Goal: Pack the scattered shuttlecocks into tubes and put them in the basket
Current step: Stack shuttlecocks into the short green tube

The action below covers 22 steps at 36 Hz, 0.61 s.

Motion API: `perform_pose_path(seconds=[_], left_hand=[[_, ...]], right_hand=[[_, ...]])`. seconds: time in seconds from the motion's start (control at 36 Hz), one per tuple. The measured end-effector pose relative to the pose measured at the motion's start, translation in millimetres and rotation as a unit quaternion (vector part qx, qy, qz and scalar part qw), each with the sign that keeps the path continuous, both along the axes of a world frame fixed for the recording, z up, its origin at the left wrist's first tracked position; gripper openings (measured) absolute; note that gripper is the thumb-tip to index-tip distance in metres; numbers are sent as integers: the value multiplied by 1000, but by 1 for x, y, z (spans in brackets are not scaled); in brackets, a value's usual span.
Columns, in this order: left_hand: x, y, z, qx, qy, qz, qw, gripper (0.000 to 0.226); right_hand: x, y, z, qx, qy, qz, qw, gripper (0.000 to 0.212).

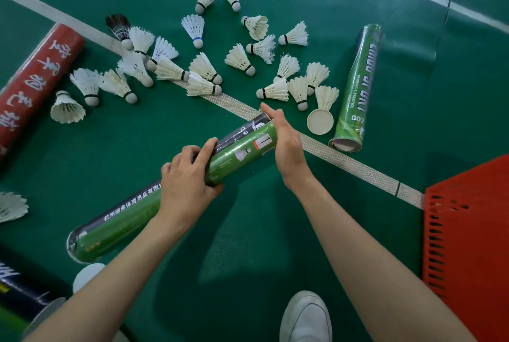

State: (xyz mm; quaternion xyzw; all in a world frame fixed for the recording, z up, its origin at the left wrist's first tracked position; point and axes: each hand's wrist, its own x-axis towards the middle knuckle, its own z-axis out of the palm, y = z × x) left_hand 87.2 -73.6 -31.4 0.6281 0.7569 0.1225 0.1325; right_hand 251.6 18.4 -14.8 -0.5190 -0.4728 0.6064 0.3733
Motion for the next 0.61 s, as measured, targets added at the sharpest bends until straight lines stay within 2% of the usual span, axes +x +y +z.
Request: perform_pose_path(seconds=[0.11, 0.19, 0.36, 0.53, 0.61], left_hand=[[-13, 15, 2, -28, 21, -1, 999, 85], [-17, 32, 1, -59, 29, -1, 998, 84], [-30, 55, -8, -86, 37, 7, 996, 85], [-39, 59, -17, -89, 26, 7, 996, 87], [-44, 60, -18, -86, 17, 10, 996, 88]], right_hand=[[-5, 18, -6, -41, 0, 51, 998, 54], [-6, 36, -18, -74, 0, -13, 997, 49], [-7, 88, -37, -47, -155, -46, 986, 30], [-17, 134, -61, -80, -281, -1, 956, 33], [-18, 140, -67, -89, -312, 6, 946, 35]])
